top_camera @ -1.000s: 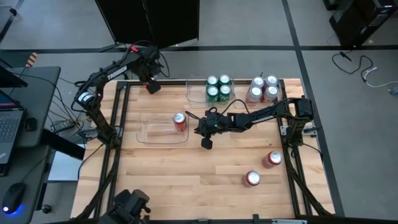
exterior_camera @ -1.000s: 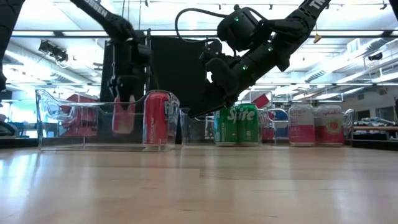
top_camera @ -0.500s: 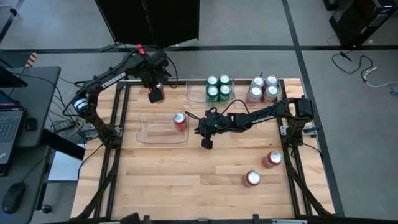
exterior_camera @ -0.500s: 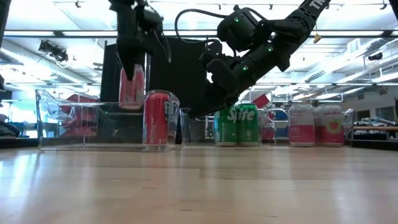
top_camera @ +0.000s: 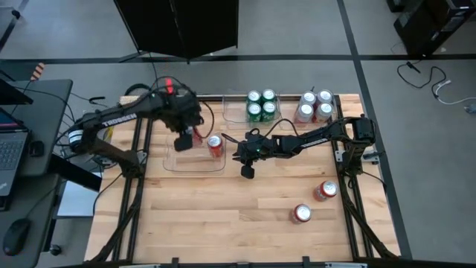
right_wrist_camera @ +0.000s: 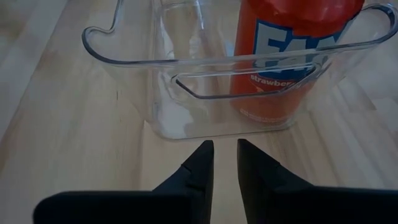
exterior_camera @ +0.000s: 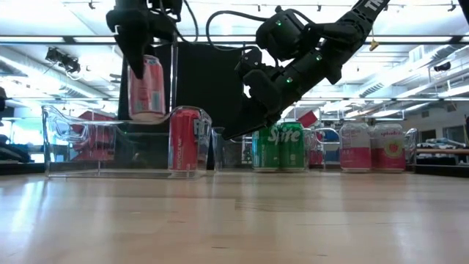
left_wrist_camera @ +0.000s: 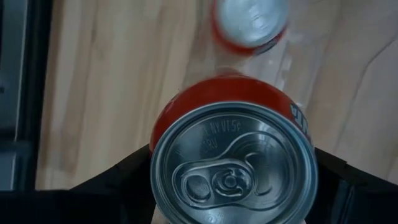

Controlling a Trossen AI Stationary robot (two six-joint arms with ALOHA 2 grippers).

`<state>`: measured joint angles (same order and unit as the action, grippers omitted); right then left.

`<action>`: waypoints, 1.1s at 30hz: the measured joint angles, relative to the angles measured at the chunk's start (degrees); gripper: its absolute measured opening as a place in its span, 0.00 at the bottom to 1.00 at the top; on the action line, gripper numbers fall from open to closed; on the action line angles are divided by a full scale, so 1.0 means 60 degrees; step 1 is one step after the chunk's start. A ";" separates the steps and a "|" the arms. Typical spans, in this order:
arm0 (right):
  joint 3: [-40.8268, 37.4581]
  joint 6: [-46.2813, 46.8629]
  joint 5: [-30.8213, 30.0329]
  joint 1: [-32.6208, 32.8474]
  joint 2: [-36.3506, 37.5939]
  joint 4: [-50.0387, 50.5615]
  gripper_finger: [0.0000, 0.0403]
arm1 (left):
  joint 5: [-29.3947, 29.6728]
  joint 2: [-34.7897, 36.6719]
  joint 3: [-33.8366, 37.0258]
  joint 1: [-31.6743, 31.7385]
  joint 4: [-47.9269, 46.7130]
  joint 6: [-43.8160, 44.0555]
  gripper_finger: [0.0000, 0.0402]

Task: Sort soda cans
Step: Put the top red soda can into the bottom transparent bin

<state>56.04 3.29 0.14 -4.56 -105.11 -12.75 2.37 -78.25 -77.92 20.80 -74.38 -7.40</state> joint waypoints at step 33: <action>-0.0002 0.0154 0.0000 0.0062 0.0001 -0.0004 0.15 | 0.0717 -0.1691 0.1809 -0.0703 0.2930 -0.1735 0.73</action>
<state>56.03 4.21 0.14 -4.19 -105.10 -12.78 6.67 -88.40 -67.07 16.58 -56.80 -17.81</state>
